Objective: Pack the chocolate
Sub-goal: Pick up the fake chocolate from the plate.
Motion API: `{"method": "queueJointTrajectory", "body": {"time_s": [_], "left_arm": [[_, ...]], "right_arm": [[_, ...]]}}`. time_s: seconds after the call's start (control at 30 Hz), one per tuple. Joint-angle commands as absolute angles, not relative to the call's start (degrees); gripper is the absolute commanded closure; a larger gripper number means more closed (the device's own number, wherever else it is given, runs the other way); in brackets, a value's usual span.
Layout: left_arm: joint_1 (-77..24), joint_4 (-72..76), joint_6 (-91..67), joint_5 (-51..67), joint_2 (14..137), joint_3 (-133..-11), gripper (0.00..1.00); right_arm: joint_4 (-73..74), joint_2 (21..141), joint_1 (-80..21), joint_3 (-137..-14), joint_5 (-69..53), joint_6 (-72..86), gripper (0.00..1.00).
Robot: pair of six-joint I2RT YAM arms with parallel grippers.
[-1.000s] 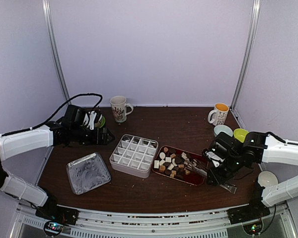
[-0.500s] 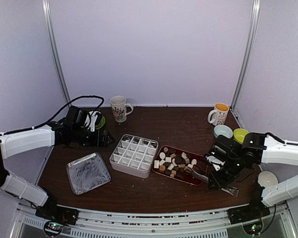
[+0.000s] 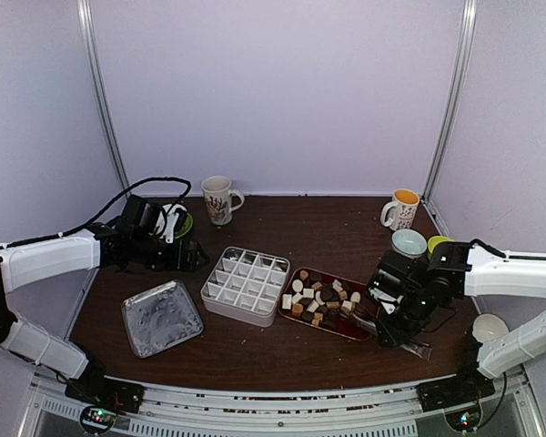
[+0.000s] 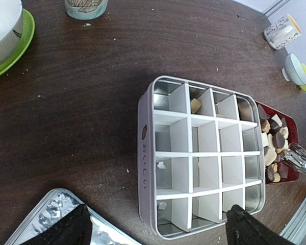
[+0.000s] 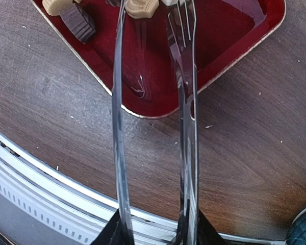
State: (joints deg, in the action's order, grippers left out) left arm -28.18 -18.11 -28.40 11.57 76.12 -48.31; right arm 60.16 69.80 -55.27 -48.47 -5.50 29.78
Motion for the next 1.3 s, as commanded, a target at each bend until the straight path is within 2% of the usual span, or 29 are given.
{"method": "queueJointTrajectory", "body": {"time_s": [0.0,0.3,0.57,1.27], "left_arm": [[-28.39,-17.49,-27.42,11.50,75.81,-49.94,0.06],[-28.39,-18.10,-27.33,11.26,75.42,-50.18,0.06],[-28.39,-18.46,-27.21,10.74,74.93,-50.23,0.06],[-28.42,-18.81,-27.07,11.24,74.41,-50.70,0.06]], "right_arm": [[60.12,71.27,-56.17,-50.74,-2.73,28.91,0.62],[60.57,72.49,-56.64,-51.91,-0.38,28.50,0.68],[62.15,68.40,-56.66,-53.85,1.71,29.10,0.74],[60.10,66.92,-56.68,-57.54,-0.56,29.10,0.76]]}}
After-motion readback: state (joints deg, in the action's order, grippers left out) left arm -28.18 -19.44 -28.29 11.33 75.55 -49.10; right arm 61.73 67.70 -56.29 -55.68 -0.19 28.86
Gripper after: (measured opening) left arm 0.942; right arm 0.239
